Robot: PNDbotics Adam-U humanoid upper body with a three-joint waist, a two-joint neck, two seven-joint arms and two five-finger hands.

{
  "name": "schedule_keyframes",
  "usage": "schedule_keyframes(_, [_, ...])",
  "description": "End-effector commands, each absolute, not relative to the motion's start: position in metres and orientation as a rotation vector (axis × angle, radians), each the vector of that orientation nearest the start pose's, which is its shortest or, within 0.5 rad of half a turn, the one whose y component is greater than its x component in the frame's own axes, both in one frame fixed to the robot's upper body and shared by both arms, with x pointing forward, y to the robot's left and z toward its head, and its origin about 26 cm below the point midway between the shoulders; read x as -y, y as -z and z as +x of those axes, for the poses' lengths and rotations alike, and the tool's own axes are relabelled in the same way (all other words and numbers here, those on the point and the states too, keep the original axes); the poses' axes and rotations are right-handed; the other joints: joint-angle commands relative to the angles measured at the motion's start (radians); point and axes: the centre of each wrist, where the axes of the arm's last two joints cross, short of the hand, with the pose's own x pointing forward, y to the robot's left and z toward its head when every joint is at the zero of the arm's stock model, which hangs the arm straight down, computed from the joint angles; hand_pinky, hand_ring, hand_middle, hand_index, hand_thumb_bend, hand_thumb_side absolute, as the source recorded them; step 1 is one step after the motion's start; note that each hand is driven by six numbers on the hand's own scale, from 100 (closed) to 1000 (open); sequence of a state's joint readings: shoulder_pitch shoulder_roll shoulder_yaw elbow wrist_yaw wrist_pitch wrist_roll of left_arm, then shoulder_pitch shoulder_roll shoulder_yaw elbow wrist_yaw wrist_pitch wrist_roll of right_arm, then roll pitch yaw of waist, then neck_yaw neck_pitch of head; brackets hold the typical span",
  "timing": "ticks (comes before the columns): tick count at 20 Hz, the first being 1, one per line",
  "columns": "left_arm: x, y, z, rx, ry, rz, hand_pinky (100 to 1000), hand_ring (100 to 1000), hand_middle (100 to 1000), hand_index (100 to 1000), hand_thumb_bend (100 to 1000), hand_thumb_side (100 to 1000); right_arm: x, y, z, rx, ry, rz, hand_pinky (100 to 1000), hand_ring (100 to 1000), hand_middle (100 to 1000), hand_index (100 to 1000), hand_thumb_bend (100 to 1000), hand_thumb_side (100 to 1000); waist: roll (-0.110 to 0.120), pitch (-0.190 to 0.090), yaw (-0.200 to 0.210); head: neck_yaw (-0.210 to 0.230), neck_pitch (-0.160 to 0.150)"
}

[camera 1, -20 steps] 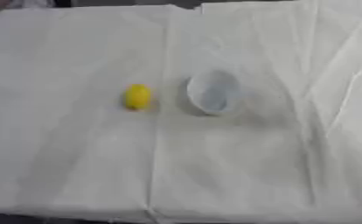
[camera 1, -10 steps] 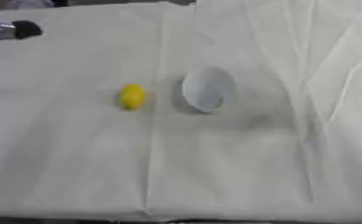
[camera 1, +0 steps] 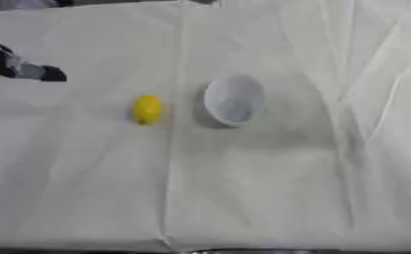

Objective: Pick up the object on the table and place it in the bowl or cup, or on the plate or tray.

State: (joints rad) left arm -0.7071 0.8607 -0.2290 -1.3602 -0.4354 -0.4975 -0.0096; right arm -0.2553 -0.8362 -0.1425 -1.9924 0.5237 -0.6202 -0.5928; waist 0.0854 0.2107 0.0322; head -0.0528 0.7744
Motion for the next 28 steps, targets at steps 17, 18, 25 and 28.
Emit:
schedule_keyframes(17, [-0.309,-0.211,0.455,-2.790,-2.149,-0.997,578,720,764,809,822,618,0.354,-0.278,0.278,-2.711,0.699,0.962,661,772,813,801,100,1000,0.005,-0.016,-0.002,0.001,-0.004])
schedule_keyframes(18, [-0.306,-0.207,0.457,-2.790,-2.164,-0.992,577,721,764,810,821,621,0.354,-0.278,0.278,-2.712,0.697,0.963,660,772,814,802,100,1000,0.006,-0.016,0.000,0.001,-0.004])
schedule_keyframes(25, [-0.299,-0.176,0.466,-2.745,-2.296,-0.985,576,721,764,810,816,636,0.354,-0.277,0.278,-2.721,0.705,0.973,658,772,816,803,100,1000,0.010,-0.019,0.007,-0.004,-0.004])
schedule_keyframes(28, [-0.298,-0.164,0.466,-2.753,-2.322,-0.961,573,720,764,809,811,638,0.355,-0.277,0.278,-2.724,0.707,0.978,657,772,817,803,100,1000,0.012,-0.019,0.012,-0.008,-0.004])
